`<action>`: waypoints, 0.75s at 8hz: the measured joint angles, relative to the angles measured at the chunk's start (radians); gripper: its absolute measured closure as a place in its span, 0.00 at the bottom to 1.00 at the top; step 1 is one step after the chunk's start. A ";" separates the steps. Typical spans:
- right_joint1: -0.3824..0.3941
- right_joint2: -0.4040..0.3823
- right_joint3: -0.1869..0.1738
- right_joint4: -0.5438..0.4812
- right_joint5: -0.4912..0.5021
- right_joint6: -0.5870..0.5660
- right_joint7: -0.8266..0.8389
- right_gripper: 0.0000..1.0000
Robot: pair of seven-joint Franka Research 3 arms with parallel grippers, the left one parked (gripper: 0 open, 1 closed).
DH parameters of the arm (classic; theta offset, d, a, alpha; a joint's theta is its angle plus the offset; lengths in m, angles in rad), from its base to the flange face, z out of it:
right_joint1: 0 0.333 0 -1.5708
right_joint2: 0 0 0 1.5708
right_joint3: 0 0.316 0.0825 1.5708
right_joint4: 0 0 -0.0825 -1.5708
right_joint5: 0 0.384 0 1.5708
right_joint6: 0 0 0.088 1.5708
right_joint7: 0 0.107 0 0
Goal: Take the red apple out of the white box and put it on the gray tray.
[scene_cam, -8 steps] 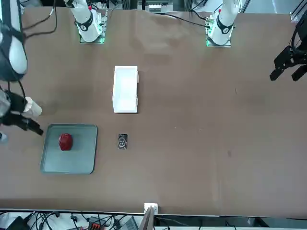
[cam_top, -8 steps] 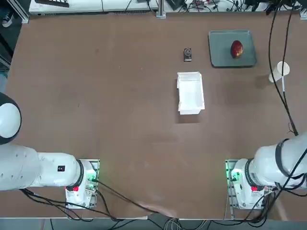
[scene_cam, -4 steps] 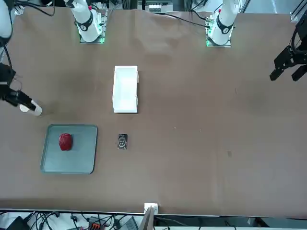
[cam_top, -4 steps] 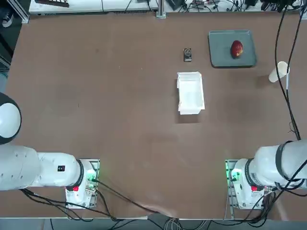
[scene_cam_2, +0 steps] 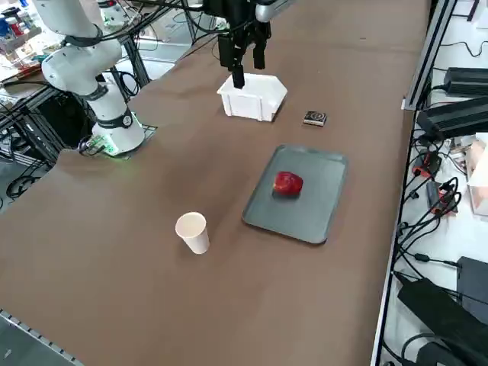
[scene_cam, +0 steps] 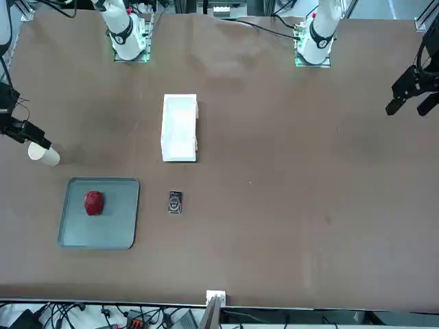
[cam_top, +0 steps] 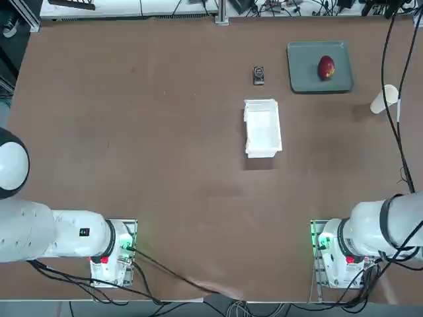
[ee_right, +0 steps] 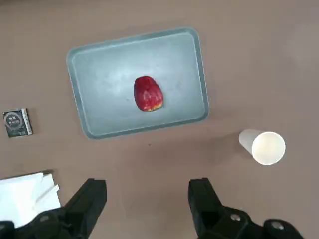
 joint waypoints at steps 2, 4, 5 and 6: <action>0.000 -0.013 0.001 -0.006 0.000 -0.032 0.000 0.00; 0.000 -0.059 0.001 -0.049 0.000 -0.032 0.000 0.00; 0.000 -0.072 0.001 -0.060 0.000 -0.032 0.000 0.00; 0.000 -0.076 0.002 -0.061 0.000 -0.031 -0.001 0.00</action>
